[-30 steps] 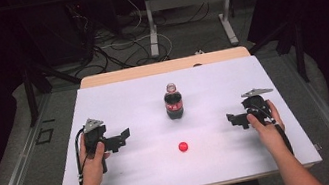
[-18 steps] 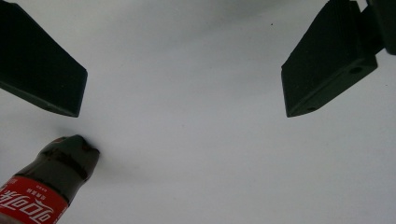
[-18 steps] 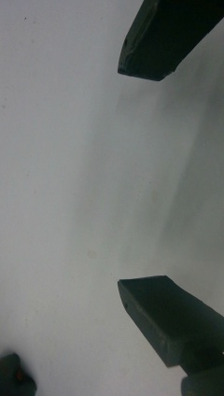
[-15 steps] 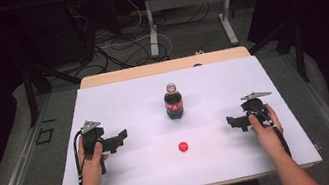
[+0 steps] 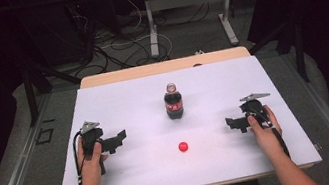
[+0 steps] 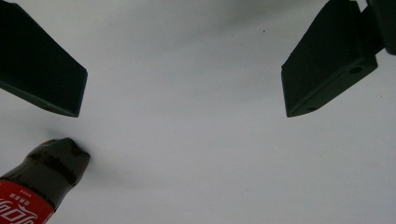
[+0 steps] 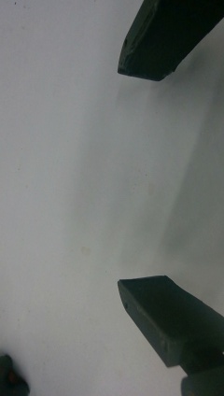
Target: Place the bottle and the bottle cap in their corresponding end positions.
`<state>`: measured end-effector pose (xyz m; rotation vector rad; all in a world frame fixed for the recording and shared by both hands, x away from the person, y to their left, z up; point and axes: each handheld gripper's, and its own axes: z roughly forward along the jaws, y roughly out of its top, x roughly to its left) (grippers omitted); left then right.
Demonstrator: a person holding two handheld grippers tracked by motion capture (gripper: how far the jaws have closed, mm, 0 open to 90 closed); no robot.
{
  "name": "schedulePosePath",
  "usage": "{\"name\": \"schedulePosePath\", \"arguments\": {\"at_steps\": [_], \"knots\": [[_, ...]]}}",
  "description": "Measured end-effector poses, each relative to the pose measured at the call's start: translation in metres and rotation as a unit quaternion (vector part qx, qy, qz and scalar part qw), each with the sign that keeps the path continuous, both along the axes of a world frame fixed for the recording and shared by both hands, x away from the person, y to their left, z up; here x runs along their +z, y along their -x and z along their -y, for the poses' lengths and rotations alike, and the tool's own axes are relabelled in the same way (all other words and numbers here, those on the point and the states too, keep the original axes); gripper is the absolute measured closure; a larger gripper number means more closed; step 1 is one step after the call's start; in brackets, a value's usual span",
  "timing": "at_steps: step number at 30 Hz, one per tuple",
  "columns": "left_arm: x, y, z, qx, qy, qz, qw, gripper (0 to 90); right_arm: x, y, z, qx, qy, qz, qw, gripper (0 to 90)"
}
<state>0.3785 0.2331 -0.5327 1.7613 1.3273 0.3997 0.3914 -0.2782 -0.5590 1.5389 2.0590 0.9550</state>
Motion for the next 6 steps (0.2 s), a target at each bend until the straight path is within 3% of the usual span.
{"name": "schedulePosePath", "arguments": {"at_steps": [6], "knots": [[-0.0004,-0.0003,-0.0001,0.001,0.001,-0.001,1.0000,0.6,0.0005,0.0002,-0.0016,-0.002,-0.001,-0.001,1.0000,0.0]]}}
